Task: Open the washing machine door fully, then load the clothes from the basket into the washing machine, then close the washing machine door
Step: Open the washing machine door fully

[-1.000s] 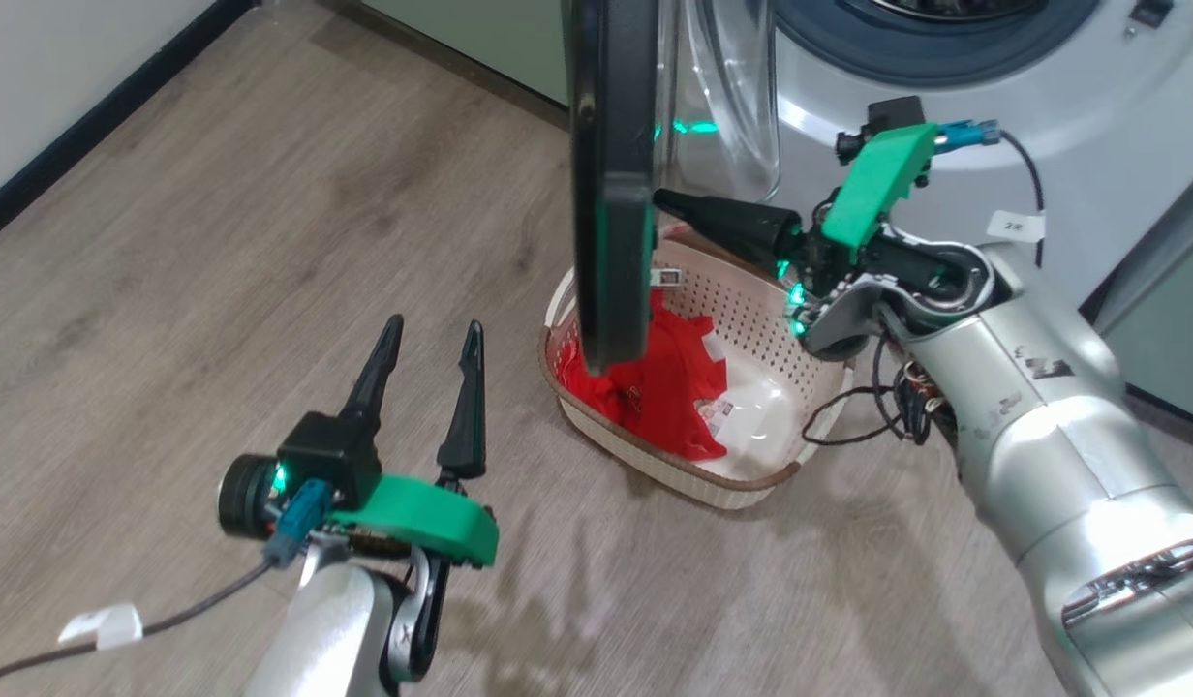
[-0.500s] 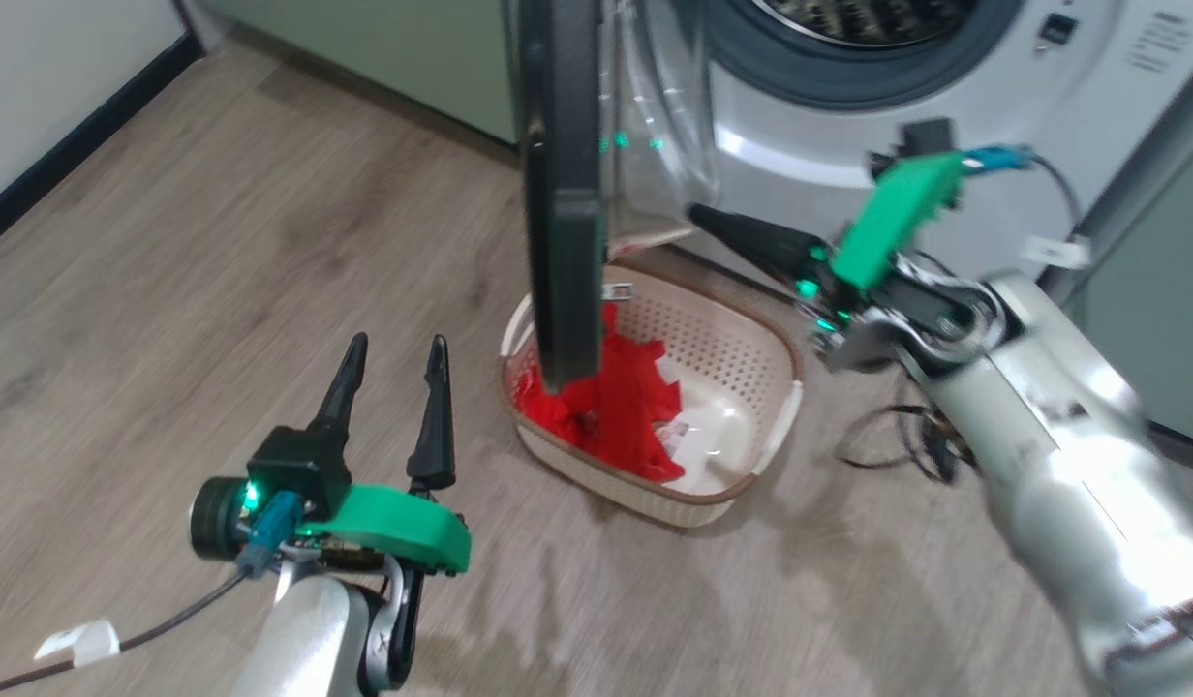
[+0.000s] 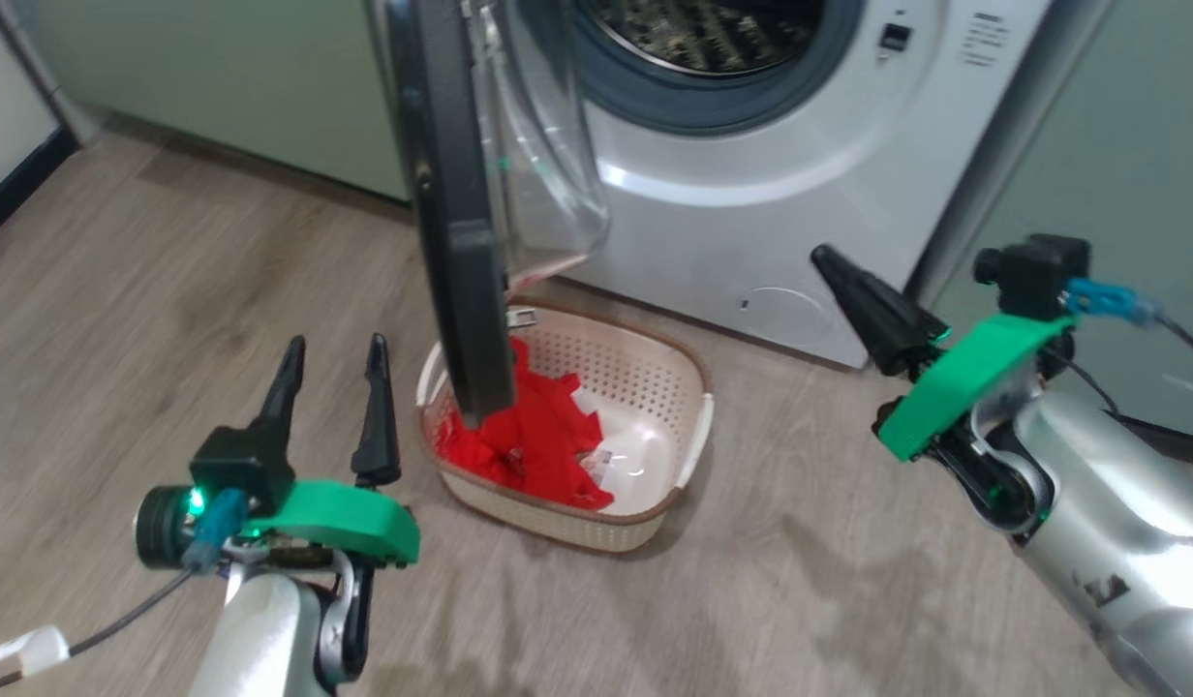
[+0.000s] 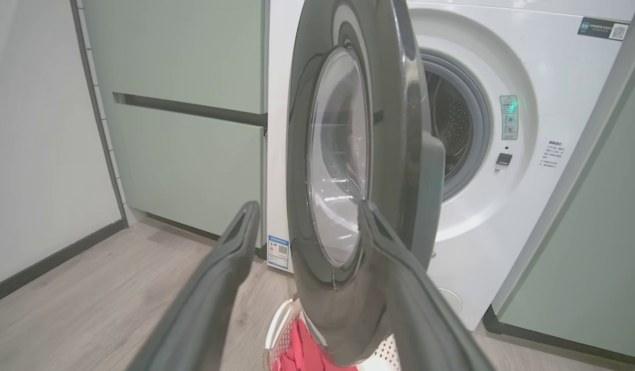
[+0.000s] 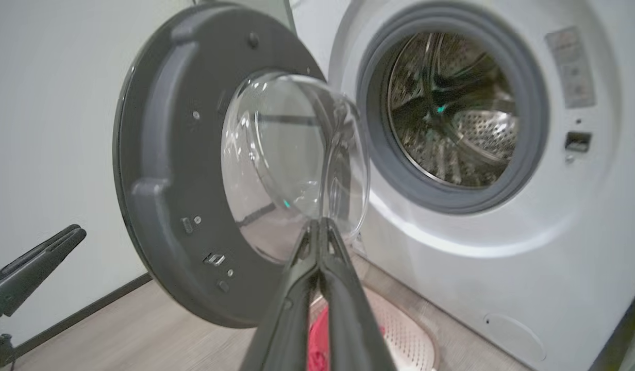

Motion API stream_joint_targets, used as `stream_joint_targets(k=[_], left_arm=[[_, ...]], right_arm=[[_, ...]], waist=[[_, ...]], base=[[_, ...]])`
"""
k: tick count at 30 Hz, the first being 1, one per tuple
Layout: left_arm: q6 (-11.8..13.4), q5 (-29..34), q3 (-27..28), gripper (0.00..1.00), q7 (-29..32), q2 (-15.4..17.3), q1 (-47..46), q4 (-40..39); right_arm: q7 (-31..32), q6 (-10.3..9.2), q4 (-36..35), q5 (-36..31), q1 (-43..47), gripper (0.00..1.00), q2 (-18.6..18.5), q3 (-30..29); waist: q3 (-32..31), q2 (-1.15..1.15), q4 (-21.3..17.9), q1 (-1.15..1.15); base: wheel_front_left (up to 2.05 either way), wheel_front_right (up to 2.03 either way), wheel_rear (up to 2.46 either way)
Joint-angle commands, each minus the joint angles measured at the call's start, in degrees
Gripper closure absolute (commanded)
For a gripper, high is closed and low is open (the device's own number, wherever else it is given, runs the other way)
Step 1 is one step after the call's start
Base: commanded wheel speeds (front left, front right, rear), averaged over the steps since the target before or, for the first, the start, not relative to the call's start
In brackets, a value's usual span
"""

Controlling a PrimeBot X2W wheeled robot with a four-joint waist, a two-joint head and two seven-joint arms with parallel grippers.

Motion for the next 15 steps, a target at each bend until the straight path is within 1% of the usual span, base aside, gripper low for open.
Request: stream_joint_targets(k=[1,4,6,8,9,11,13,15], left_arm=[[-0.99,-0.44,2.48,0.0,-0.55,0.55,-0.85,-1.26],[-1.5,-0.28,3.52,0.0,-0.55,0.55,-0.63,-1.19],[-1.78,-0.23,3.95,0.0,-0.55,0.55,-0.39,-1.2],[-2.31,-0.2,3.93,0.0,-0.55,0.55,-0.26,-1.0],[-2.31,-0.2,3.93,0.0,-0.55,0.55,-0.26,-1.0],[-2.68,0.05,3.86,0.0,-0.55,0.55,-0.3,-0.73],[-2.84,0.14,3.89,0.0,-0.55,0.55,-0.33,-0.62],[-3.27,0.22,3.66,0.0,-0.55,0.55,-0.27,-0.47]], right_arm=[[-2.77,0.03,-1.55,-2.46,1.29,1.0,-0.33,-1.55],[-4.4,0.03,-1.91,-6.17,4.78,1.0,1.62,-6.95],[-4.52,0.03,-3.94,-8.42,8.04,1.0,4.61,-13.93],[-4.54,0.03,-6.26,-12.0,12.09,1.0,7.62,-19.91],[-4.54,0.03,-6.26,-12.0,12.09,1.0,7.62,-19.91],[-4.55,0.03,-8.01,-15.47,16.09,1.0,10.38,-24.1],[-4.56,0.03,-9.5,-16.96,19.28,1.0,13.4,-28.5],[-4.56,0.03,-10.71,-18.89,21.71,1.0,15.23,-30.71]], waist=[[-0.56,0.0,-1.29,0.0],[-0.53,0.0,-1.94,0.0],[-0.33,0.0,-2.34,0.0],[-0.13,0.0,-2.54,0.0],[-0.13,0.0,-2.54,0.0],[-0.05,0.0,-2.65,0.0],[-0.04,0.0,-2.77,0.0],[-0.04,0.0,-2.83,0.0]], base=[[0.0,0.0,0.0],[0.0,0.0,0.0],[0.0,0.0,0.0],[0.0,0.0,0.0],[0.0,0.0,0.0],[0.0,0.0,0.0],[0.0,0.0,0.0],[0.0,0.0,0.0]])
